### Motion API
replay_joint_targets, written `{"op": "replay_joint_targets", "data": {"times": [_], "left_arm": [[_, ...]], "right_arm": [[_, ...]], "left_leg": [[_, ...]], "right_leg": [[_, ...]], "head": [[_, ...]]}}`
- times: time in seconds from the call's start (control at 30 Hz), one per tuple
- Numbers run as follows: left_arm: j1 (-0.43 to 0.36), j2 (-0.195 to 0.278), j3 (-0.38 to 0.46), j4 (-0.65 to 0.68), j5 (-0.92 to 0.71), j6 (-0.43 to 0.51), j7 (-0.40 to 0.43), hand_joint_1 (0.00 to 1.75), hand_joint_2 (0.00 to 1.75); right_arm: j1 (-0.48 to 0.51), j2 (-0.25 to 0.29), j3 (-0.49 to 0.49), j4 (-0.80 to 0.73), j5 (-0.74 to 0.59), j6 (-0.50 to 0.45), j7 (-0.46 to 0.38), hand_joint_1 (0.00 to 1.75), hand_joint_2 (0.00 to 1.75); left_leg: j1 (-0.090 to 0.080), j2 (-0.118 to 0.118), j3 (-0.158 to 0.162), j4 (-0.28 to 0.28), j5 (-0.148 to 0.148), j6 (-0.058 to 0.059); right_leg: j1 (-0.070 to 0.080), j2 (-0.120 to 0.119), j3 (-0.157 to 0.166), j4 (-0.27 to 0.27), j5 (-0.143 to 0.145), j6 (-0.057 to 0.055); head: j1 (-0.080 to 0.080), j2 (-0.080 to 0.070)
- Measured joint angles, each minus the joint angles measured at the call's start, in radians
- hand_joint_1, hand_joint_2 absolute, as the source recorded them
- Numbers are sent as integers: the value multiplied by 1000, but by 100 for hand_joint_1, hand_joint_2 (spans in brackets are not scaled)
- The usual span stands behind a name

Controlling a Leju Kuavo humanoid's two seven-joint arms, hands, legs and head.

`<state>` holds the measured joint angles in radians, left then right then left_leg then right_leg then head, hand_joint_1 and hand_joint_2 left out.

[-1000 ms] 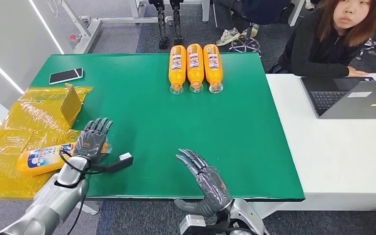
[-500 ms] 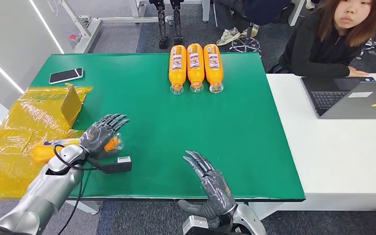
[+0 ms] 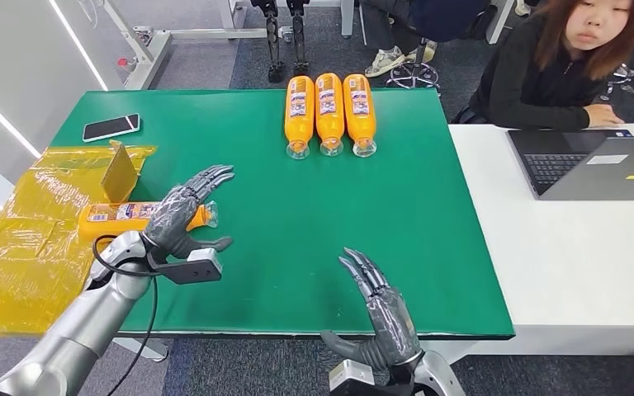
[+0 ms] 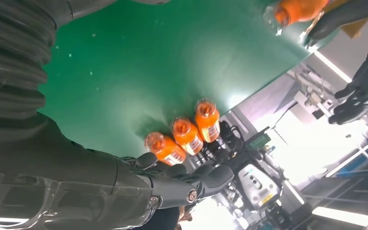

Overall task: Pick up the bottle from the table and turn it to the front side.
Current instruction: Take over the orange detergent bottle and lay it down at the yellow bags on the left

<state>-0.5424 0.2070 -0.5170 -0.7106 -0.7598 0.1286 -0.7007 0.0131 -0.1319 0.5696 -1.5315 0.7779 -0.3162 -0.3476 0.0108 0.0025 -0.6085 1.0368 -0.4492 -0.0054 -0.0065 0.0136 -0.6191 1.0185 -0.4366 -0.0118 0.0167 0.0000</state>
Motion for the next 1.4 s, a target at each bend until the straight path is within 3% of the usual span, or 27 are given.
{"op": "replay_joint_targets", "data": {"times": [0.27, 0.6, 0.8, 0.93, 1.07, 1.2, 1.4], "left_arm": [[84, -25, -74, -169, 128, -3, -1, 0, 175], [110, -32, -88, -232, 141, -5, -1, 0, 175], [176, -48, -108, -369, 423, -45, -2, 0, 175], [256, -91, -109, -514, 594, -100, -3, 0, 175], [322, -160, -88, -610, 662, -134, -3, 0, 175], [379, -236, -35, -640, 698, -204, -3, 0, 175], [445, -311, 39, -656, 695, -250, -3, 0, 175]], "right_arm": [[7, -5, -37, -20, -6, 0, -17, 0, 175], [7, -9, -45, -21, -7, -1, -20, 0, 175], [8, -23, -50, -22, -63, -19, -45, 0, 175], [15, -28, -59, -37, -113, -40, -86, 0, 175], [40, -19, -71, -74, -183, -94, -155, 0, 175], [88, 4, -82, -137, -245, -167, -230, 0, 175], [136, 41, -86, -209, -253, -192, -246, 0, 175]], "left_leg": [[0, 0, 0, 0, -1, 0], [0, 0, 0, 0, 0, 0], [0, 0, -1, 0, -1, 0], [-1, 0, -1, 0, -2, 2], [-1, -1, -1, 0, -3, 4], [-1, -1, -1, 0, -3, 4], [0, -1, -1, 0, -4, 3]], "right_leg": [[0, 0, 0, -1, 0, 0], [0, 0, 0, 0, 0, 0], [0, 0, 0, -1, 0, 1], [0, 0, 0, -2, -1, 1], [0, -2, 0, -2, -1, 2], [0, -2, 0, -2, -2, 2], [0, -2, 0, -2, -2, 2]], "head": [[0, 0], [0, 0], [0, 0], [0, 0], [0, 0], [0, 0], [0, 0]]}}
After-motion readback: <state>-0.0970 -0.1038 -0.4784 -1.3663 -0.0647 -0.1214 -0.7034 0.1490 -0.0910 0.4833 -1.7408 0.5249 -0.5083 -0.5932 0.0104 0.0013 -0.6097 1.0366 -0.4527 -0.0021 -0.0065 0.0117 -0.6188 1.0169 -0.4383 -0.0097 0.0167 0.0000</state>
